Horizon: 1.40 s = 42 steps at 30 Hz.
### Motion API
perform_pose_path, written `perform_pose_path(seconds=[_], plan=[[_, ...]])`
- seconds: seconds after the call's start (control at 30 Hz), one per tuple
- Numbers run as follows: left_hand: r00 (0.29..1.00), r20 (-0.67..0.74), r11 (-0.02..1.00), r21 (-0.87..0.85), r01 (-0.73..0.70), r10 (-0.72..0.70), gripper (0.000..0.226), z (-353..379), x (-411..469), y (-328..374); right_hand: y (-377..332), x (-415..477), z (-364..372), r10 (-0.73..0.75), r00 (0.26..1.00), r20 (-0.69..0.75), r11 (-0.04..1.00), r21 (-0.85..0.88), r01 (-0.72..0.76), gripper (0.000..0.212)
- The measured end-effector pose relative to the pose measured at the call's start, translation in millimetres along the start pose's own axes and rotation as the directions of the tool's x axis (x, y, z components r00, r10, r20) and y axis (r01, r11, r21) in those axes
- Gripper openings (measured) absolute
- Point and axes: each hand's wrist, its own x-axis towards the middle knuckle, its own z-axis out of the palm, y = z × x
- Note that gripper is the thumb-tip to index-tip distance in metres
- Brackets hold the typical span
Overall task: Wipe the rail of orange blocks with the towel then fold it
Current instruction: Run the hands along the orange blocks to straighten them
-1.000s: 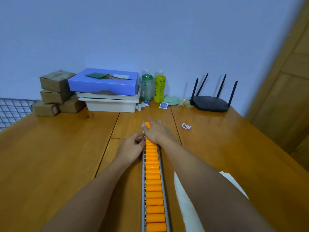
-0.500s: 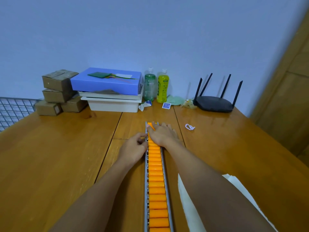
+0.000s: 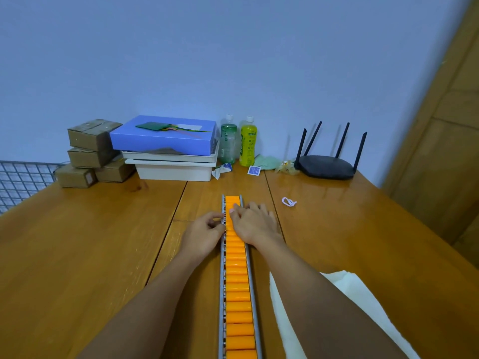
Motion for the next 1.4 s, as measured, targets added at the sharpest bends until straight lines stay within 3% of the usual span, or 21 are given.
perform_pose_path(seconds=[0.1,0.5,0.93,1.2,1.4], plan=[[1.0,-0.015,1.0,-0.008,0.001,-0.001,0.029,-1,-4,2,-2,-11,-4,-0.017,0.998,-0.052,0.999,-0.049,0.014,0.057],[1.0,-0.01,1.0,0.008,-0.007,0.008,0.028,-7,-17,8,-8,-64,-18,-0.052,0.998,-0.031,0.986,-0.158,0.047,0.051],[1.0,-0.02,0.974,0.227,0.027,-0.024,0.019,-18,-56,28,-16,-98,-29,-0.071,0.997,-0.009,0.963,-0.26,0.067,0.055],[0.999,0.001,0.964,0.262,0.038,-0.04,0.025,-20,-88,36,-15,-123,-33,-0.071,0.997,-0.003,0.957,-0.282,0.067,0.055],[0.994,-0.039,0.946,0.307,0.107,-0.1,0.016,-23,-109,42,-14,-143,-34,-0.078,0.997,-0.006,0.957,-0.281,0.073,0.053]])
